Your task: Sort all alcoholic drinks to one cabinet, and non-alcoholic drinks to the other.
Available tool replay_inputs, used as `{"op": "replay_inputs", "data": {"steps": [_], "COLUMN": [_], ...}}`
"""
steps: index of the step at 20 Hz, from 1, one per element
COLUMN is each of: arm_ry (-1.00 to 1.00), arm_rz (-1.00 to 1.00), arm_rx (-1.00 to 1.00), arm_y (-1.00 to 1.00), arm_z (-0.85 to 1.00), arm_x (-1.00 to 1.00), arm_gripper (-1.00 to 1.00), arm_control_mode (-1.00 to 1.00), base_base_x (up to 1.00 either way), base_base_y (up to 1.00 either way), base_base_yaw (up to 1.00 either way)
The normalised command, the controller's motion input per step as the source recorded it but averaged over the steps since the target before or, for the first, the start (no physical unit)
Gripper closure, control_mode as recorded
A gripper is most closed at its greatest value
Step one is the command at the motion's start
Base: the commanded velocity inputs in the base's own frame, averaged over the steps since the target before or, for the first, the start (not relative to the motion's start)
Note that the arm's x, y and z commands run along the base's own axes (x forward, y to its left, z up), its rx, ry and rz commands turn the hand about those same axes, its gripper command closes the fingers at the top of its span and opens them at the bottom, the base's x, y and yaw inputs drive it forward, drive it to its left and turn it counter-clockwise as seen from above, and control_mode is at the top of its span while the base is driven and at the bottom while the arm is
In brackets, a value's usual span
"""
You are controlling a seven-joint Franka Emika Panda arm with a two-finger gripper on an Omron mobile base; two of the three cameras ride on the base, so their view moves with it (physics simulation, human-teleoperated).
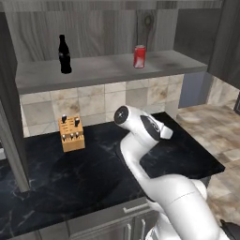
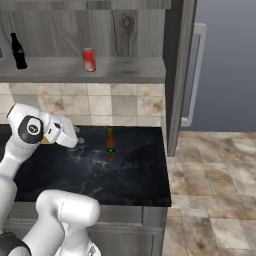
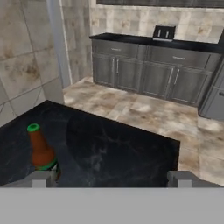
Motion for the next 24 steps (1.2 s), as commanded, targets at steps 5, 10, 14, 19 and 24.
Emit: {"op": "replay_inputs", "data": {"steps": [5,10,14,19,24], "arm_ry": [0.00,0.00,0.00,0.00,0.00], "arm_rz": [-0.09,-0.10,-0.09,-0.07,0.00], "arm_rx": [-0.08,-0.08,-0.04,0.00,0.00], "arm_y": [0.00,0.00,0.00,0.00,-0.03], "arm_z": [-0.16,-0.17,-0.15,-0.08,-0.10], "arm_x": [0.46,0.36,0.33,0.32,0.24], "arm_gripper": [-1.00,-1.00,-1.00,-1.00,-1.00], "arm_control_mode": [-1.00,-1.00,-1.00,-1.00,-1.00], "base_base_x": [0.00,0.00,0.00,0.00,0.00], "base_base_y": [0.00,0.00,0.00,0.00,0.00], "base_base_yaw": [0.00,0.00,0.00,0.00,0.00]}}
